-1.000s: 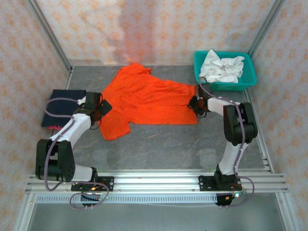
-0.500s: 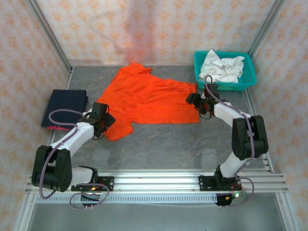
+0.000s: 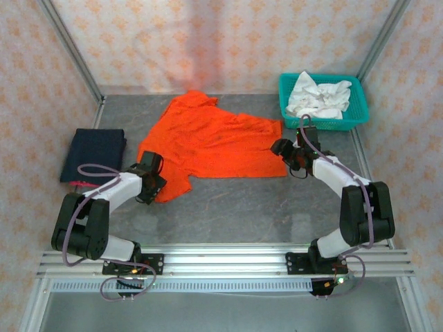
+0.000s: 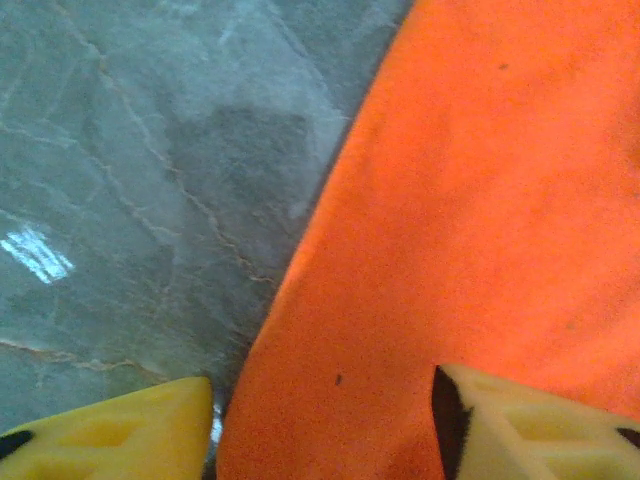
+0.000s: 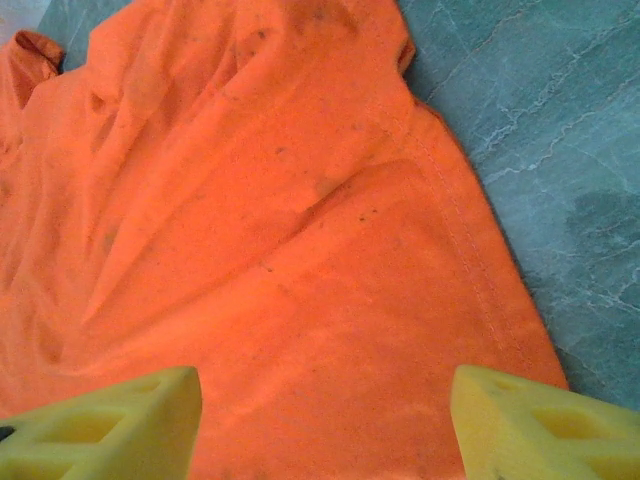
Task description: Fold and stack the t-shirts
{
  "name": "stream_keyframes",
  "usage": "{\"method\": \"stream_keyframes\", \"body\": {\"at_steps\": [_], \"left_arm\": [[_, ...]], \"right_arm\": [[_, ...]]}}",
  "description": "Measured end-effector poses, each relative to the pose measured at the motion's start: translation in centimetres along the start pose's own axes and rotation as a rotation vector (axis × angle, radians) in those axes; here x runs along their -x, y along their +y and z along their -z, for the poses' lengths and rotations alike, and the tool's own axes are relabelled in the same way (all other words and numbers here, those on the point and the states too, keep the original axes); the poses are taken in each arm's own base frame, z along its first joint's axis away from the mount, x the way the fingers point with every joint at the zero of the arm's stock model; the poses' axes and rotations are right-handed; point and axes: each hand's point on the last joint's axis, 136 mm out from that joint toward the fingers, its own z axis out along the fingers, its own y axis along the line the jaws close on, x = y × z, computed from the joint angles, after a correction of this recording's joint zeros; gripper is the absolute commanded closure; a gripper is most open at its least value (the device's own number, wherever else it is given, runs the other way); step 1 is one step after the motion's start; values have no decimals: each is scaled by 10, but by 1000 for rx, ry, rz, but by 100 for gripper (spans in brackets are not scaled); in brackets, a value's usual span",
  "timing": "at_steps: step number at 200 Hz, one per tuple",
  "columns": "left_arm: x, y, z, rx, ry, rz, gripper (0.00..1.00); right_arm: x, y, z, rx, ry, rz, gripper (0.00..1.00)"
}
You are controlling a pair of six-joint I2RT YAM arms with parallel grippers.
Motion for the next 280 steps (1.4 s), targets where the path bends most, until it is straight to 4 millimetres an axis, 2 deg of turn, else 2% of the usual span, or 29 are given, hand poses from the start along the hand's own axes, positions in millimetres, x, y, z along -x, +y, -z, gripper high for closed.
{"method": "stream_keyframes", "body": {"at_steps": [16,53,97,135,165,197,239,280], "left_arm": [[-1,7,0,26,-1,2,71],[0,19,-1,83,-3,7,100],[0,15,1,77,5,-3,100],[-4,0,2,19,31,-5,100],[-6,-2,2,11,37,-13,100],[-6,-8,4,-14,35,-17,100],[-4,-15,7,-51,32,-13,100],[-4,-16,7,-53,31,-13,100]], "right_arm": [[-1,-1,1,-6,1,-1,34],[-1,0,10,-11,-4,-1,34],[-9,-5,18,-20,2,-4,34],[-26,-19,14,-71,37,-34,38],[-47,-32,9,-140,62,-57,42],[-64,-52,-3,-225,100,-94,42],[-66,-66,-11,-287,95,-114,54],[-66,-73,-15,-323,96,-113,60]]}}
